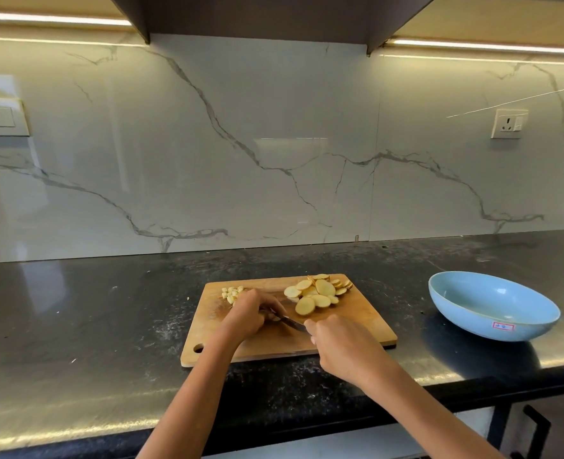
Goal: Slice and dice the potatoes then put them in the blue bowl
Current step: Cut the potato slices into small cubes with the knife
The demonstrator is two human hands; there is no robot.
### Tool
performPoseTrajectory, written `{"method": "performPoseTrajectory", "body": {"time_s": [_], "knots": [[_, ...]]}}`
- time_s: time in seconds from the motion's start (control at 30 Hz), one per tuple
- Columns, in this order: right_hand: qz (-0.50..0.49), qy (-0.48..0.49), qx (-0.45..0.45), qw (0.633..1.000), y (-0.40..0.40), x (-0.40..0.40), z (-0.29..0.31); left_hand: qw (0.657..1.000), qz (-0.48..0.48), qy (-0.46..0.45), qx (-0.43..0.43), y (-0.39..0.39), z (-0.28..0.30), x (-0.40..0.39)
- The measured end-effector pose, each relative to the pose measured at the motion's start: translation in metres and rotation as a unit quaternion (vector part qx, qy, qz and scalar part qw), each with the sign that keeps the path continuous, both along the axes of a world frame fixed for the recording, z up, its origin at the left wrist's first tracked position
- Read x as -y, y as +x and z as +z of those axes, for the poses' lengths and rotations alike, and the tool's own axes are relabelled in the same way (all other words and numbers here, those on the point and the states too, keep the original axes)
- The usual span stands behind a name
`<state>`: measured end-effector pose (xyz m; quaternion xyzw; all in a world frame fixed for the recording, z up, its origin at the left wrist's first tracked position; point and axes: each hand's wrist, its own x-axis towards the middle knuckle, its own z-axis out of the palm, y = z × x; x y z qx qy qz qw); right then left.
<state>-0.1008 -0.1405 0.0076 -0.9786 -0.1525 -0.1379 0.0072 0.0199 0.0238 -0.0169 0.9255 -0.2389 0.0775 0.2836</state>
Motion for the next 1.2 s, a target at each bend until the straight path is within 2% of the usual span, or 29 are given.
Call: {"method": "performPoseTrajectory", "body": {"time_s": [0.3, 0.57, 0.9, 1.2], "knots": [[-0.020, 0.009, -0.017, 1.000, -0.011, 0.022, 0.023, 1.000, -0.008, -0.023, 0.015, -0.004, 0.001, -0.002], [-0.079, 0.044, 0.003, 0.996, -0.004, 0.009, 0.000, 0.999, 0.000, -0.050, 0.019, -0.009, 0.001, -0.007], [-0.068, 0.055, 0.016, 0.996, -0.002, -0.010, -0.009, 0.997, 0.017, -0.075, 0.030, -0.014, -0.002, -0.005], [-0.069, 0.112, 0.012, 0.991, 0.000, -0.016, -0.008, 0.993, 0.043, -0.096, 0.047, -0.018, -0.005, -0.002]]}}
